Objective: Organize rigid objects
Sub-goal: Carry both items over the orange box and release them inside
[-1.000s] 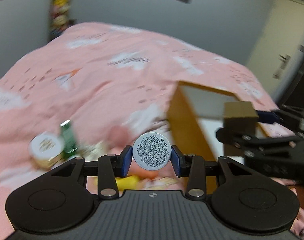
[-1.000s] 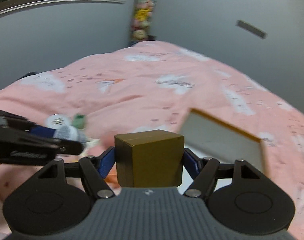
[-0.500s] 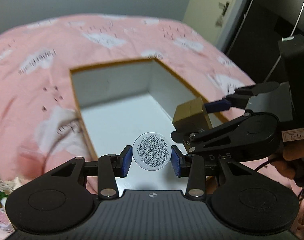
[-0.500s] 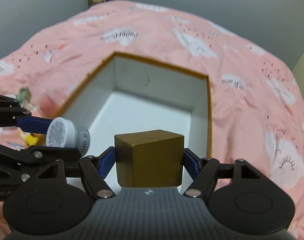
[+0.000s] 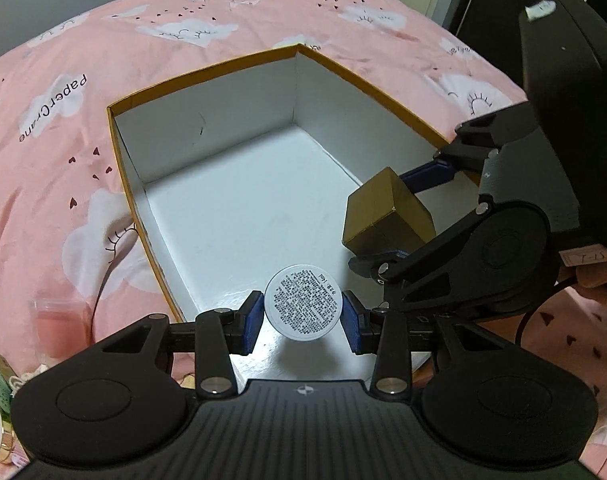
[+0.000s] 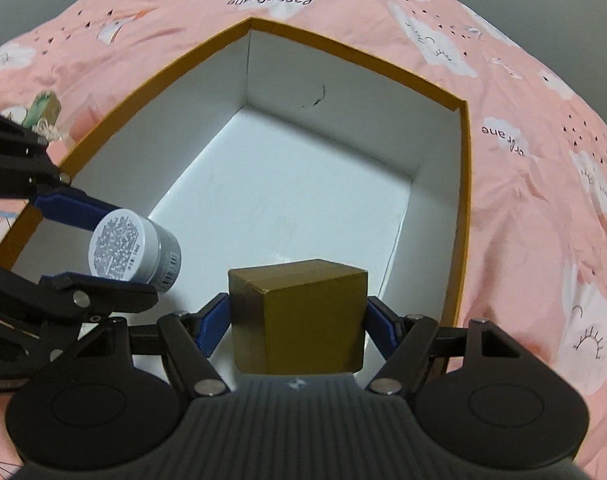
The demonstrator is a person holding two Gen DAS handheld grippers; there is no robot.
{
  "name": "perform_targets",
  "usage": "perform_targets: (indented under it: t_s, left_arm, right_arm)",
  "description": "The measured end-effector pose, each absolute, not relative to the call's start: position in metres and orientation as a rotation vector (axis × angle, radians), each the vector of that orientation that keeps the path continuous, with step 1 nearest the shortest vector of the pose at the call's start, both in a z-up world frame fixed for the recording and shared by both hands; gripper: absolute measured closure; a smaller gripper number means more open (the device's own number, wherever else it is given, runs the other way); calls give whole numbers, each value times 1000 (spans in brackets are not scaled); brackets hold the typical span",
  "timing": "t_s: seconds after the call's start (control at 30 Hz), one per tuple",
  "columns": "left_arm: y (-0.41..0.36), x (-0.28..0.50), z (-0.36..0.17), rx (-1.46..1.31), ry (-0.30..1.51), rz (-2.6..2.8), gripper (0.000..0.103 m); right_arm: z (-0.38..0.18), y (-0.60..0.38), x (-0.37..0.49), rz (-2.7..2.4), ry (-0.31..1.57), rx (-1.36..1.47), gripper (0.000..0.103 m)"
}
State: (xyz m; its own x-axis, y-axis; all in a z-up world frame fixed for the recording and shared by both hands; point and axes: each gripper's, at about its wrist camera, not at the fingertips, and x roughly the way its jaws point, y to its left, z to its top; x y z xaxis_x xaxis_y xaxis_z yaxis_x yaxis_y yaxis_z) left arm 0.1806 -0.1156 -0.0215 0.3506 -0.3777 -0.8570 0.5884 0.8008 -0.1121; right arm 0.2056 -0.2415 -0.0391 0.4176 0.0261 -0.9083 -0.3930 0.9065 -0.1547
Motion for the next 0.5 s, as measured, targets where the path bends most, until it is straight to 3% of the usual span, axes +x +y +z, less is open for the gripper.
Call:
perform_targets:
  t_s: [0.23, 0.33, 0.4, 0.5]
  left_arm:
    - [-117, 179, -23, 266, 1024, -628, 51]
    - [-111, 181, -22, 218, 1020, -646, 43]
    - [-107, 180, -18, 196, 1002, -644, 30]
    - [-102, 177, -13, 184, 970, -630, 28]
  right_arm:
    - [-42, -235, 209, 272, 1128, -401, 32]
    - [-42, -234, 209, 271, 1132, -414, 32]
    - [-43, -233, 208, 268, 1130, -425, 32]
    - [-43, -231, 208, 274, 1134, -419, 32]
